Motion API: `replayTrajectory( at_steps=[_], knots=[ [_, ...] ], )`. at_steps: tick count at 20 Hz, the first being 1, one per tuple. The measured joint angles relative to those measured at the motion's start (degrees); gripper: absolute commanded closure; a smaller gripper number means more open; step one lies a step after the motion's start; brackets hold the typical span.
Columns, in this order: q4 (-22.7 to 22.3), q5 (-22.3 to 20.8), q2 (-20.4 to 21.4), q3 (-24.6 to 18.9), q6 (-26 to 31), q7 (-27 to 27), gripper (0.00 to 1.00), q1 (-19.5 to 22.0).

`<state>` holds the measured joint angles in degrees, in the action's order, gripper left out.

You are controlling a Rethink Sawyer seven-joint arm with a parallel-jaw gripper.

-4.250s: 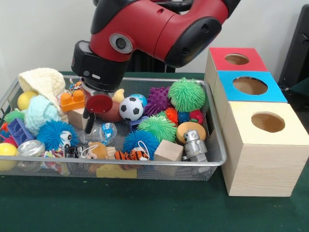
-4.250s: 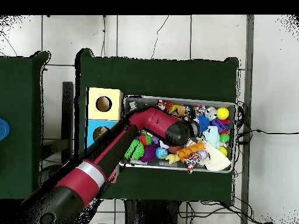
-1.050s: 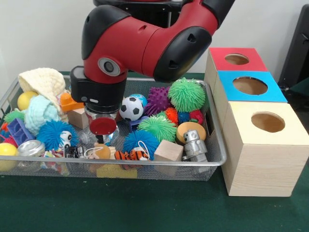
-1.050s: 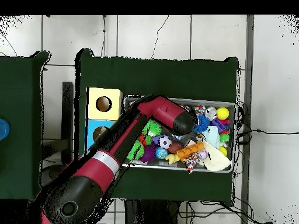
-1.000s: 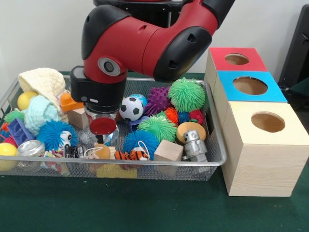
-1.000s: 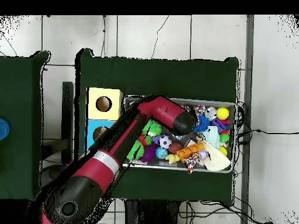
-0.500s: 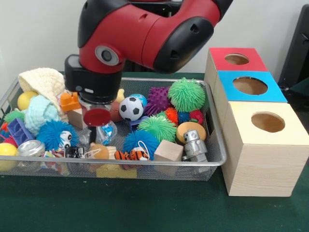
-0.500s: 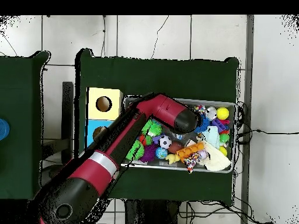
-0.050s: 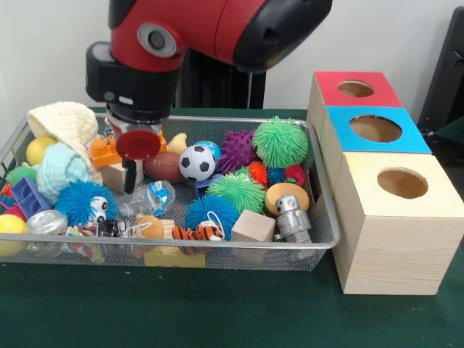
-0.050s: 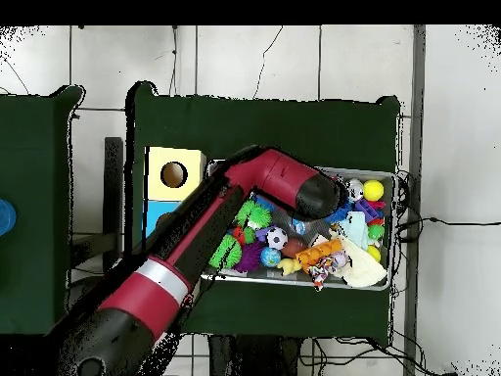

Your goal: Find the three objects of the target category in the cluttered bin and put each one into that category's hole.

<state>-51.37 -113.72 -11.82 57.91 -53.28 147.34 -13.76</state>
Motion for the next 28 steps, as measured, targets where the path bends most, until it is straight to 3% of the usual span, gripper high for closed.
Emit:
replayTrajectory(
  at_steps=[19,28],
  knots=[
    [-0.03,-1.91,6.89,3.39,-7.01,0.0,0.0,0.16],
    [-0.94,-1.88,7.71,3.4,-8.41,0.0,0.0,-0.24]
  ],
)
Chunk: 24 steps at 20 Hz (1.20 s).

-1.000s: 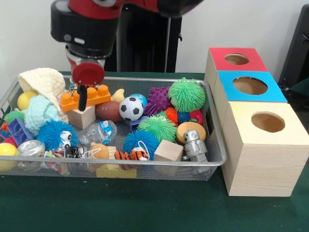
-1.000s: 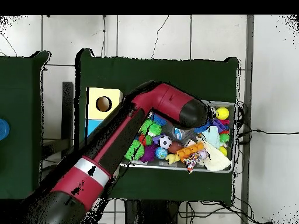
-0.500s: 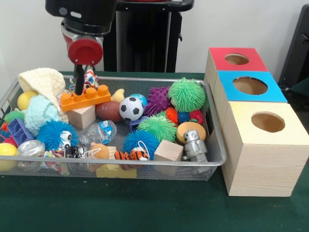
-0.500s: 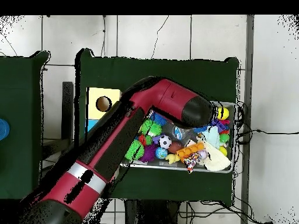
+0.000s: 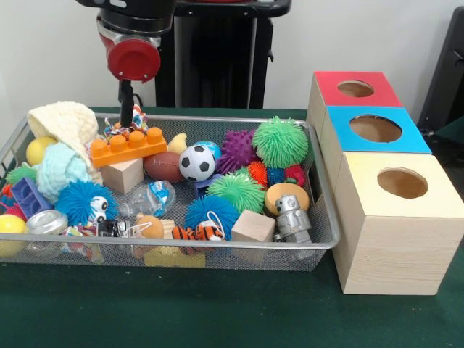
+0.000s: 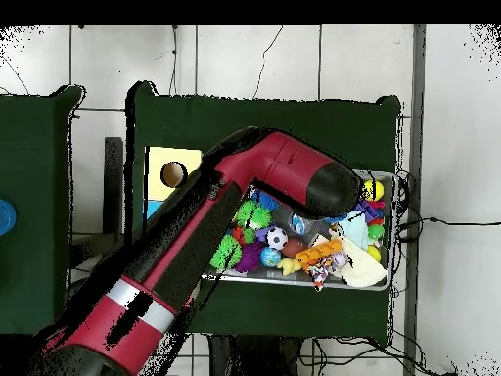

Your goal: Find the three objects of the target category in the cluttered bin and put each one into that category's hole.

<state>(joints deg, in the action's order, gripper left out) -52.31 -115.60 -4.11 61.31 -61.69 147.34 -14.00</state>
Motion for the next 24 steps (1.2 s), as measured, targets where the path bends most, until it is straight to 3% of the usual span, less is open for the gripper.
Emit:
replayTrajectory(
  at_steps=[8,24],
  knots=[
    [-2.91,0.15,-0.3,0.0,0.0,0.0,0.0,-0.21],
    [-3.01,0.8,-2.11,-0.34,0.01,0.0,0.0,0.24]
  ],
)
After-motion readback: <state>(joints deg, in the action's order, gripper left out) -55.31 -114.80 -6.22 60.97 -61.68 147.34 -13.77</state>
